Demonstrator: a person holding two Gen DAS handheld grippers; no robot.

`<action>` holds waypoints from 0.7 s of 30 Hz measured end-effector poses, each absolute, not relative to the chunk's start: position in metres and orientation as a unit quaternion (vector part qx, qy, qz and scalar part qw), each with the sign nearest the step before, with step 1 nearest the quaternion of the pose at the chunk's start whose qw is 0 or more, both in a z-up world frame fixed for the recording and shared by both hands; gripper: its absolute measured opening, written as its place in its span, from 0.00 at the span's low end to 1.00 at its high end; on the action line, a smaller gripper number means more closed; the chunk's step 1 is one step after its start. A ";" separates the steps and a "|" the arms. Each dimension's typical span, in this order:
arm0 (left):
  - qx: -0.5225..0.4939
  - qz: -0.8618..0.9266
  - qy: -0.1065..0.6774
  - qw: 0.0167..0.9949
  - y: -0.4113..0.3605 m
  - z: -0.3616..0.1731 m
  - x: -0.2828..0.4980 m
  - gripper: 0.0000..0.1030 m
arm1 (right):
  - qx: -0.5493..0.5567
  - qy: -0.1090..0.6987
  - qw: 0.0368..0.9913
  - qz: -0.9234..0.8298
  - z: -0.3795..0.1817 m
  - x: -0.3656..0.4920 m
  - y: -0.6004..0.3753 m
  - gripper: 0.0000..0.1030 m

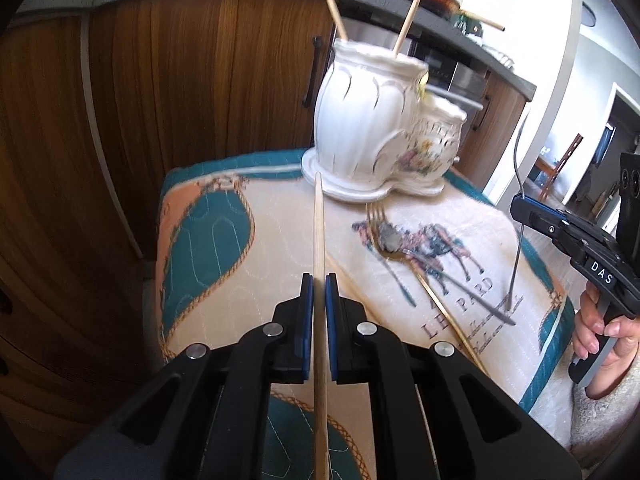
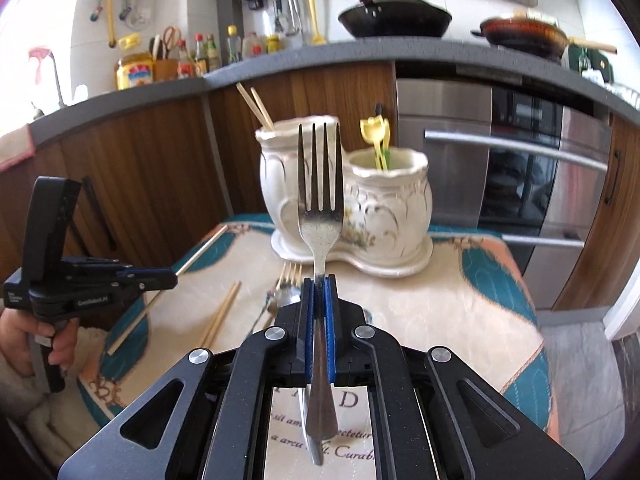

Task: Organize utensils
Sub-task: 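Lift the chopstick with the left tool while the right tool lifts the silver fork toward the holder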

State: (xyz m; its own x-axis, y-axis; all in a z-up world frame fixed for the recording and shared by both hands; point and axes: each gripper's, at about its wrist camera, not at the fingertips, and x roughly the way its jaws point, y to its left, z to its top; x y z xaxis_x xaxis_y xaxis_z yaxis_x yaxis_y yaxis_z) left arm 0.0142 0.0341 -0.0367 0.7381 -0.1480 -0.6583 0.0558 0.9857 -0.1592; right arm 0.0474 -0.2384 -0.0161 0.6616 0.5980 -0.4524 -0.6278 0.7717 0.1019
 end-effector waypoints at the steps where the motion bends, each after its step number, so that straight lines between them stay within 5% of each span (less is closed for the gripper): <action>1: -0.065 -0.057 0.351 0.932 0.034 -0.034 0.013 0.06 | -0.027 0.225 0.914 0.337 -0.013 0.045 -0.240 0.06; 21: -0.096 -0.108 0.149 0.978 0.044 0.062 0.037 0.06 | 0.038 0.092 0.950 0.295 0.061 0.076 -0.242 0.06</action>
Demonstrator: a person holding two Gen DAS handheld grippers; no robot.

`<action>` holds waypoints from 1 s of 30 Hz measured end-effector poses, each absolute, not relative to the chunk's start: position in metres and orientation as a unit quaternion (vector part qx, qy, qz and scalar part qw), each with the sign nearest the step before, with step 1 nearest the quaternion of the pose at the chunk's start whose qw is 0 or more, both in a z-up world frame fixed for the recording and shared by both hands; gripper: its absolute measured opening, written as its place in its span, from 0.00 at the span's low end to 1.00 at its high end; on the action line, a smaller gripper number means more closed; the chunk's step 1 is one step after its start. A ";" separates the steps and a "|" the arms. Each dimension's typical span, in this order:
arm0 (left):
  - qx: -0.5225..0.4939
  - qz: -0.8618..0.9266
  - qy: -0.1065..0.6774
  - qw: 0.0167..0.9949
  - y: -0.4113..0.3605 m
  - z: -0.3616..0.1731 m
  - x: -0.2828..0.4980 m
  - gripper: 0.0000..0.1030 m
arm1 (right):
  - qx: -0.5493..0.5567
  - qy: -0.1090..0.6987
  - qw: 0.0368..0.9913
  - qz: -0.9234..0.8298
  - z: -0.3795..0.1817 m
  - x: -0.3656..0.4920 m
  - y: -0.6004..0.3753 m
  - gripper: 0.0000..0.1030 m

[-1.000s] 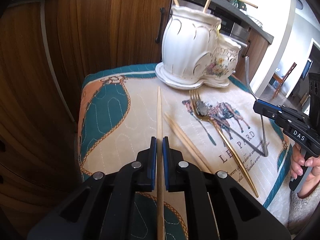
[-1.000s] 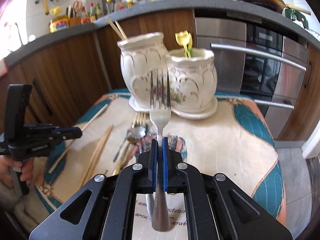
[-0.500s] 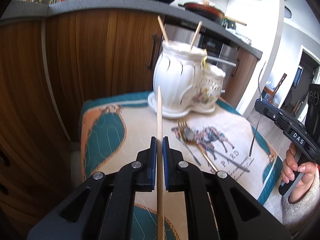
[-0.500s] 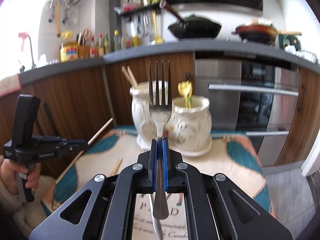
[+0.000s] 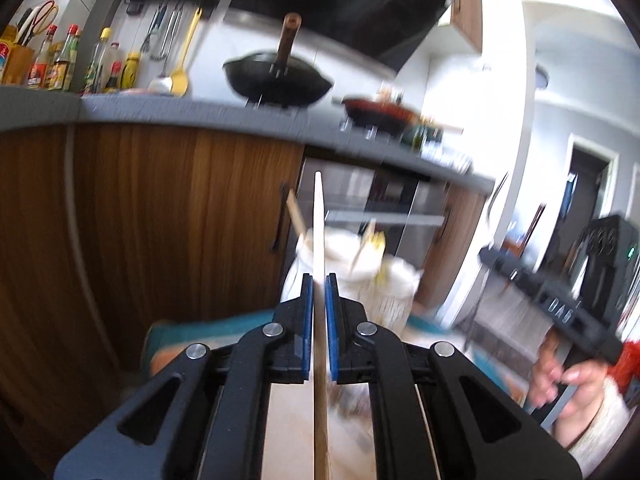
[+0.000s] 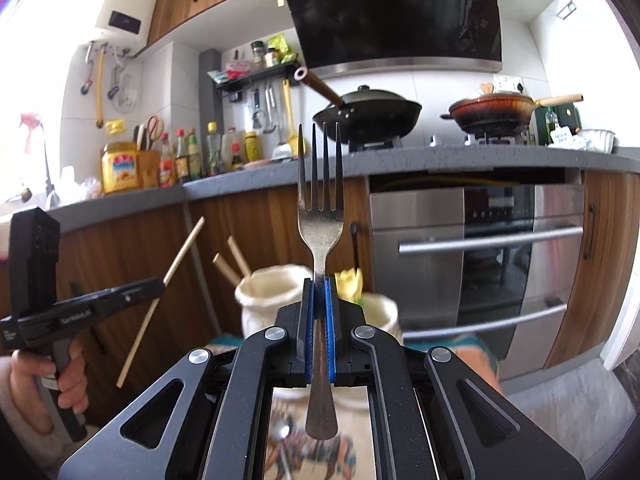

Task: Organize utensils
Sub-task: 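Lift the chopstick with the left tool while the right tool lifts the silver fork toward the holder, then drop the chopstick into the tall cup while the right tool drops the fork into the short cup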

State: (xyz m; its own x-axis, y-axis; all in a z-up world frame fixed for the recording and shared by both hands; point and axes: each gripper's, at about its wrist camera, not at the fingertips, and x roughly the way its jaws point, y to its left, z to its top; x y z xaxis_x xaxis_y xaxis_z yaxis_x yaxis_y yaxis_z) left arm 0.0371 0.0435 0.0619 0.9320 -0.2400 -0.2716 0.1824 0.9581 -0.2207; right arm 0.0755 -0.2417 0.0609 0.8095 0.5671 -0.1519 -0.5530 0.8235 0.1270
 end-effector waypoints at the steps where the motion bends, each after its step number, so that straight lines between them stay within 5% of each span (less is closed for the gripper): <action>1: -0.103 -0.114 0.140 0.978 0.043 0.067 0.045 0.06 | 0.040 0.088 0.952 0.292 0.064 0.080 -0.240 0.06; 13: -0.140 -0.147 0.014 0.979 0.039 0.107 0.126 0.06 | 0.085 0.055 0.955 0.280 0.093 0.141 -0.228 0.06; 30: -0.101 -0.139 0.023 0.985 0.020 0.085 0.154 0.06 | 0.086 0.096 0.949 0.287 0.056 0.172 -0.219 0.06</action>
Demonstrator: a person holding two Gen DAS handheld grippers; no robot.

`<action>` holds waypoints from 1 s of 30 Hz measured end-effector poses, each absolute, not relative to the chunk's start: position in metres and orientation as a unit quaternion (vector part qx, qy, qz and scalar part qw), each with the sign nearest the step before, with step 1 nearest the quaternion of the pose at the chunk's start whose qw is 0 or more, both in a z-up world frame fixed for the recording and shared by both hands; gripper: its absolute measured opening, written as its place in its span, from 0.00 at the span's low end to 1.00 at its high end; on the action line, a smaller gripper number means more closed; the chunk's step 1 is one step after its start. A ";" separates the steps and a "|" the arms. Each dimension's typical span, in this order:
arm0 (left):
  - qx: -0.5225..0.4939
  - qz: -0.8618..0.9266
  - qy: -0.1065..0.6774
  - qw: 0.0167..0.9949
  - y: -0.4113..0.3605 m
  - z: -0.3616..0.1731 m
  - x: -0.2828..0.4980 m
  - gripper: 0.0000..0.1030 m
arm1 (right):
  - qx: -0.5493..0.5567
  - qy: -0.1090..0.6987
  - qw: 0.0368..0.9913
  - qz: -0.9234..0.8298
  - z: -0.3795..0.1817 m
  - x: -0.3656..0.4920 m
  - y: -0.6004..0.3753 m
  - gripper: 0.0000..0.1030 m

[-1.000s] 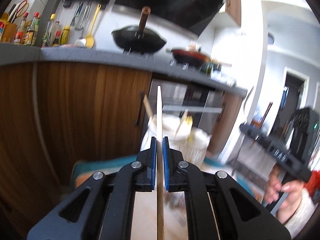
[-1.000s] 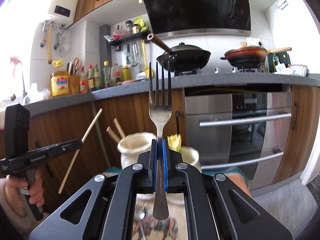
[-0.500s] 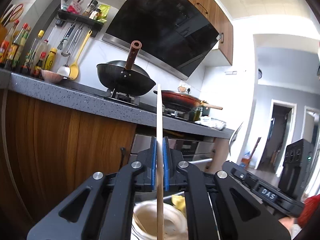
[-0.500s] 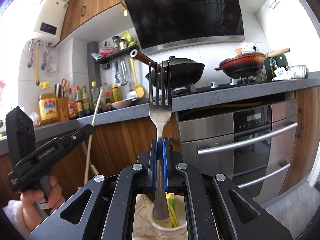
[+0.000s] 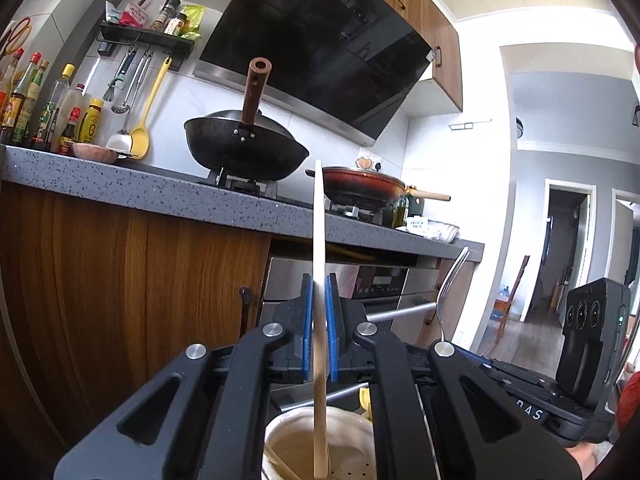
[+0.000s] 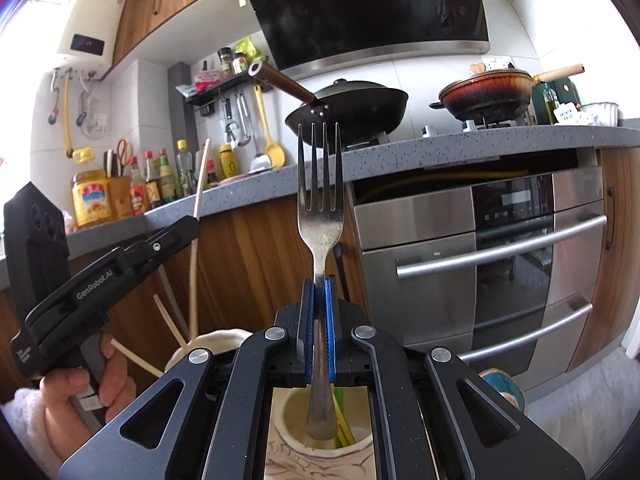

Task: Organize utensils
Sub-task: 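Drop the chopstick into the tall cup while the right tool drops the fork into the short cup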

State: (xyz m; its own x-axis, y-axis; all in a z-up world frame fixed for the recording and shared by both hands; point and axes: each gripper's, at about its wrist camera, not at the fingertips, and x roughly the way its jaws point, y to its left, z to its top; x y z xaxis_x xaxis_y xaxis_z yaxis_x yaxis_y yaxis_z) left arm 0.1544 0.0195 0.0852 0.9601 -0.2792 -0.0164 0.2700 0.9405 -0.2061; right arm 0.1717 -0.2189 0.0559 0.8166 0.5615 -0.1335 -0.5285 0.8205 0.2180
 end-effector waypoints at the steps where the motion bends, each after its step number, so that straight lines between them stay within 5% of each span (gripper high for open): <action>1: -0.102 -0.141 0.025 0.984 0.020 0.084 0.155 0.06 | 0.085 0.097 0.949 0.287 0.055 0.172 -0.219 0.06; 23: -0.083 -0.129 0.045 0.987 0.022 0.083 0.148 0.09 | 0.062 0.164 0.944 0.278 0.026 0.191 -0.211 0.06; 30: -0.081 -0.118 0.042 0.989 0.026 0.087 0.137 0.22 | 0.053 0.179 0.942 0.279 0.019 0.191 -0.206 0.13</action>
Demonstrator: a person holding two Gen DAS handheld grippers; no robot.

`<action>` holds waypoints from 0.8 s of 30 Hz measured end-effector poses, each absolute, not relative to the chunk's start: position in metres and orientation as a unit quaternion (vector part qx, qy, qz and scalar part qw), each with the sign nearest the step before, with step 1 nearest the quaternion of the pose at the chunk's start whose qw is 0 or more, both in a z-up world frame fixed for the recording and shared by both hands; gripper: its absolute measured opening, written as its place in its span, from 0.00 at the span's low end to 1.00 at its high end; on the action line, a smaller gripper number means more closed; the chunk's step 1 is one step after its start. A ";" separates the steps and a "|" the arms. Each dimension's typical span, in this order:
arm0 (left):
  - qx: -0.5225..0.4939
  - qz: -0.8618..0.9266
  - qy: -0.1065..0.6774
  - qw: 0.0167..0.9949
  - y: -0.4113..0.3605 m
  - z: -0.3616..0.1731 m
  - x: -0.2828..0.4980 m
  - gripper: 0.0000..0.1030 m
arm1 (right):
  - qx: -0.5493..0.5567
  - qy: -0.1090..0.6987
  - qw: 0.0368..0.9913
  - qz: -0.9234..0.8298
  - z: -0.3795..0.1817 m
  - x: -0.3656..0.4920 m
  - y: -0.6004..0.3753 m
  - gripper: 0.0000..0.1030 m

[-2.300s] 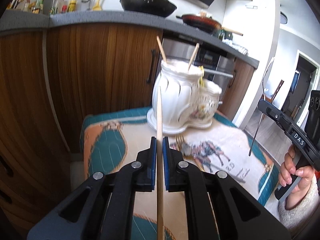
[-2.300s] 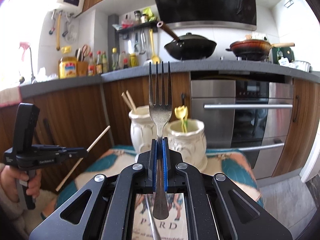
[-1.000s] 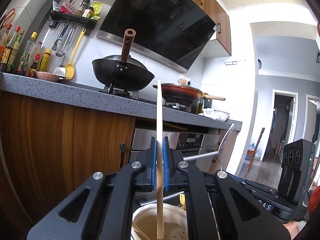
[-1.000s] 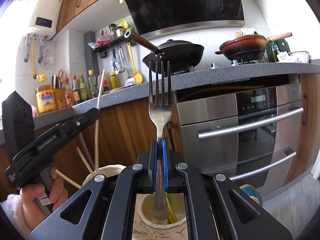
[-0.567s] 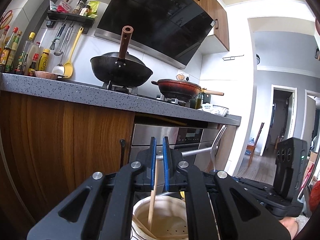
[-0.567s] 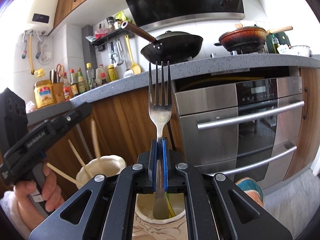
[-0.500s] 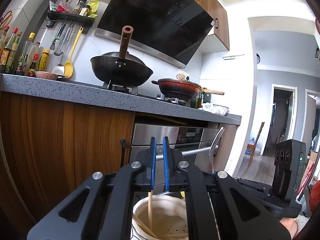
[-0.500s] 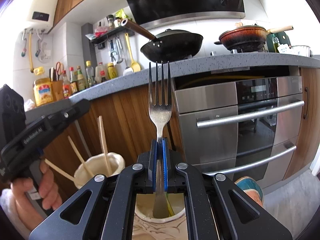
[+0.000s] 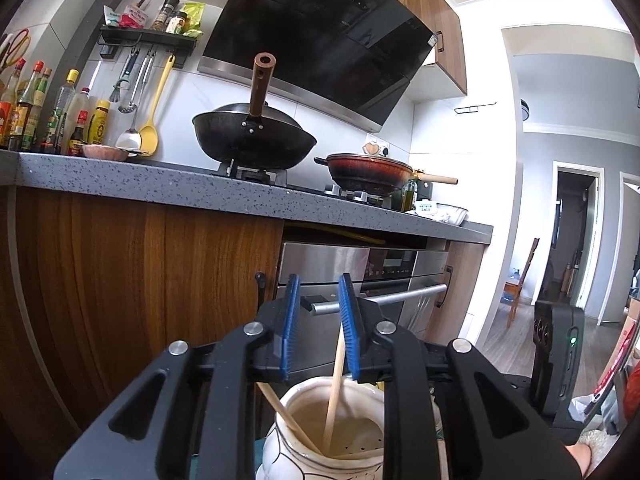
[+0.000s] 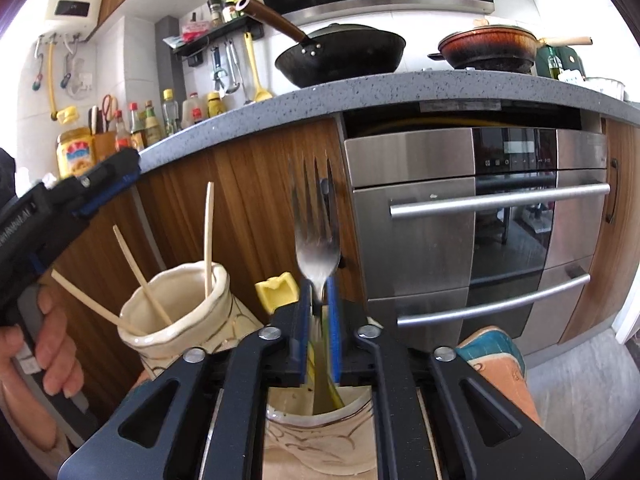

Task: Organize utensils
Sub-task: 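Drop the chopstick into the tall cup while the right tool drops the fork into the short cup, then move both open tools back down over the remaining utensils on the placemat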

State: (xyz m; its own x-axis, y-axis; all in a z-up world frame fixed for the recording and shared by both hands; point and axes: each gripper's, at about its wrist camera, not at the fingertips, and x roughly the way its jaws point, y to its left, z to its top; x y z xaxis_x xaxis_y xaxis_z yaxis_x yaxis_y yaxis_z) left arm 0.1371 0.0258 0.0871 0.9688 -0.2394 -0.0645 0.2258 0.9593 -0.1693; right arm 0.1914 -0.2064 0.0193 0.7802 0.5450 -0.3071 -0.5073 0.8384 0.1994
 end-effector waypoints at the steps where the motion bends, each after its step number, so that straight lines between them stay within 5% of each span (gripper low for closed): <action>1: -0.081 -0.116 0.040 0.989 0.027 0.089 0.136 0.24 | 0.052 0.176 0.943 0.278 0.020 0.190 -0.207 0.14; 11: -0.061 -0.088 0.028 0.994 0.037 0.099 0.095 0.43 | 0.047 0.160 0.948 0.270 0.031 0.166 -0.213 0.46; 15: -0.048 -0.075 0.036 0.995 0.037 0.095 0.078 0.57 | 0.047 0.152 0.949 0.272 0.036 0.153 -0.216 0.67; 24: -0.036 -0.046 0.063 0.996 0.032 0.079 0.040 0.78 | 0.043 0.142 0.949 0.279 0.034 0.110 -0.226 0.89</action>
State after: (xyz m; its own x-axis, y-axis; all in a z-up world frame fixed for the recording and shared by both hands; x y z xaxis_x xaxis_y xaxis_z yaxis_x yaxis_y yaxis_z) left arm 0.0404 0.0315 0.0791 0.9879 -0.0956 -0.1219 0.0865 0.9932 -0.0781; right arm 0.1105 -0.2263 0.0337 0.8036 0.5417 -0.2464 -0.5174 0.8406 0.1604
